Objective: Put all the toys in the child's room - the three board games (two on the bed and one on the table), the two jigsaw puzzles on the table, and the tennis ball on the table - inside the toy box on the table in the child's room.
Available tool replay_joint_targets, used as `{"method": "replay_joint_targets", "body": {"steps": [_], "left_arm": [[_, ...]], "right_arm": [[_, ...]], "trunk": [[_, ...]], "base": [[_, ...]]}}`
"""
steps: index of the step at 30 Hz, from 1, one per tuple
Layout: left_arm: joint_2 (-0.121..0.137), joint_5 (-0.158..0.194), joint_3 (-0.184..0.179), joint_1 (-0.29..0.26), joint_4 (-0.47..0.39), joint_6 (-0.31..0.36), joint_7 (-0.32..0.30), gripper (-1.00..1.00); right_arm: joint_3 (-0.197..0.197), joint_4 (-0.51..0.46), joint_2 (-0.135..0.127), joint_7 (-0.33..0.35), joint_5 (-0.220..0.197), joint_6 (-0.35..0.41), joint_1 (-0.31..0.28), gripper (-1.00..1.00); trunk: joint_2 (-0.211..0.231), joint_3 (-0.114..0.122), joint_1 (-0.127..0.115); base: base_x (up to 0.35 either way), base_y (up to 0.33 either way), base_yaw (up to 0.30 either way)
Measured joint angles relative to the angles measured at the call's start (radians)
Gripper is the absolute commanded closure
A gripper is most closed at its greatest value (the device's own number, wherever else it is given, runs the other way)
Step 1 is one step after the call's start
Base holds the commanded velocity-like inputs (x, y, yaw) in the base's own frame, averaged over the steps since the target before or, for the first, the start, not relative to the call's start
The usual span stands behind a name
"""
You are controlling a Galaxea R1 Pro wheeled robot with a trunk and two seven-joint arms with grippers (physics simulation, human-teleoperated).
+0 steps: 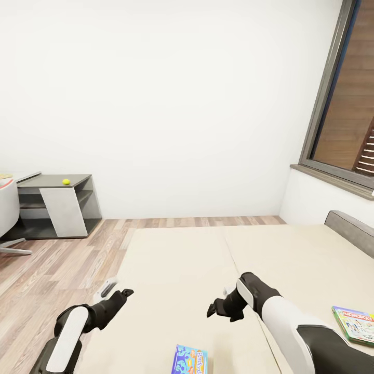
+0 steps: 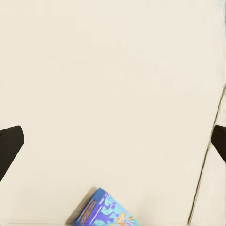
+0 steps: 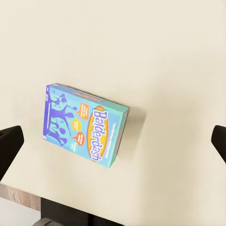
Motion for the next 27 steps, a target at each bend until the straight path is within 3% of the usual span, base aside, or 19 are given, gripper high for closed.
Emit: {"method": "replay_joint_targets", "body": {"steps": [1, 2, 3, 7, 16, 27], "left_arm": [[0.0, 0.001, 0.0, 0.0, 0.0, 0.0, 0.0, -1.0], [0.0, 0.046, 0.011, -0.003, -0.002, 0.01, 0.004, -1.0], [0.0, 0.062, 0.013, -0.003, -0.003, 0.012, 0.005, -1.0], [0.0, 0.094, 0.015, -0.006, -0.005, 0.02, 0.007, -1.0], [0.001, 0.118, 0.018, -0.009, -0.007, 0.041, 0.008, -1.0], [0.005, 0.116, 0.019, -0.01, 0.004, 0.042, 0.011, -1.0]], "right_arm": [[0.0, 0.0, 0.0, 0.0, 0.0, 0.0, 0.0, -1.0], [0.0, 0.003, 0.002, 0.002, -0.001, 0.005, -0.001, -1.0], [0.0, 0.004, 0.003, 0.003, -0.001, 0.006, -0.001, -1.0], [0.0, 0.005, 0.004, 0.004, -0.001, 0.008, -0.001, -1.0], [-0.001, 0.006, 0.007, 0.005, -0.001, 0.009, 0.0, -1.0], [-0.001, 0.006, 0.008, 0.006, -0.001, 0.008, 0.0, -1.0]], "trunk": [[0.0, 0.0, 0.0], [0.0, 0.0, 0.0], [0.0, 0.0, 0.0], [0.0, -0.001, 0.0], [0.0, -0.009, 0.0], [0.0, -0.025, 0.0]], "base": [[0.0, 0.0, 0.0], [0.0, 0.0, 0.0], [0.0, 0.0, 0.0], [0.0, 0.0, 0.0], [0.0, 0.0, 0.0], [0.0, 0.0, 0.0]]}}
